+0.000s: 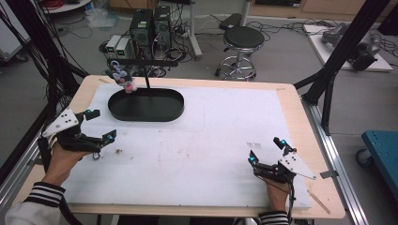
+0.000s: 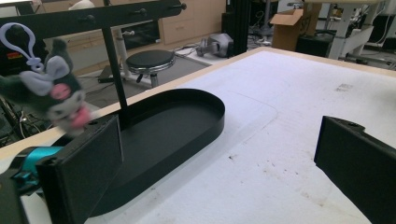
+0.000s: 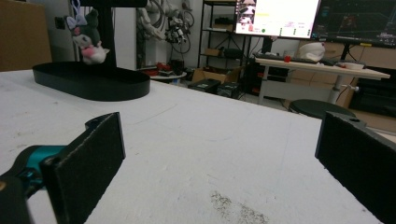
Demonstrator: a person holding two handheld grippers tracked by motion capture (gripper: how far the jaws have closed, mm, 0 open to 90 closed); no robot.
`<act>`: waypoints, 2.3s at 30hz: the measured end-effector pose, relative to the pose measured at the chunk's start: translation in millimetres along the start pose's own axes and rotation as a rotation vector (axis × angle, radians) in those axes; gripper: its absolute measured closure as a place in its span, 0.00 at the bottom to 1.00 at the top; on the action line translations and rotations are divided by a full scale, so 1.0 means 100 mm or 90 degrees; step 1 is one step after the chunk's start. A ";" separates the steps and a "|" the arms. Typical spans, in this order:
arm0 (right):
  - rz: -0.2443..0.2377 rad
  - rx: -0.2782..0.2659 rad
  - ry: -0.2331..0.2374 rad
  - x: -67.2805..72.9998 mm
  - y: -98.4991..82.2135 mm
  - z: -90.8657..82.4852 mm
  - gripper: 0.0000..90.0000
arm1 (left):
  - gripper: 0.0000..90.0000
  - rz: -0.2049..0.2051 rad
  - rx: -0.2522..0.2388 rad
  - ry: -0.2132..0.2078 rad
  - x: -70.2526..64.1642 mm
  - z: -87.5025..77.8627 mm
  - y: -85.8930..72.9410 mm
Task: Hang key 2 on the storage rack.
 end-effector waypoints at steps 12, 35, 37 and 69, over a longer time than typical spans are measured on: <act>0.003 0.000 -0.001 0.00 0.00 0.00 0.01 | 0.02 0.026 0.056 -0.002 0.10 -0.14 0.05; 0.003 0.001 -0.002 0.00 0.00 0.00 0.01 | 0.02 0.075 0.171 0.002 0.25 -0.43 -0.31; 0.001 0.002 -0.002 0.00 0.00 0.00 0.01 | 0.02 0.073 0.180 0.006 0.25 -0.43 -0.36; 0.003 0.001 -0.003 0.00 0.00 0.00 0.01 | 0.05 0.052 0.334 0.021 0.40 -0.48 -0.93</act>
Point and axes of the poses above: each handheld gripper's, and its own axes: z roughly forward along the jaws, y roughly out of its top, x roughly to its left, the point moved 4 cm from there along z, roughly forward along the jaws, and after that the axes turned 1 degree about -x, right-handed, at the moved point
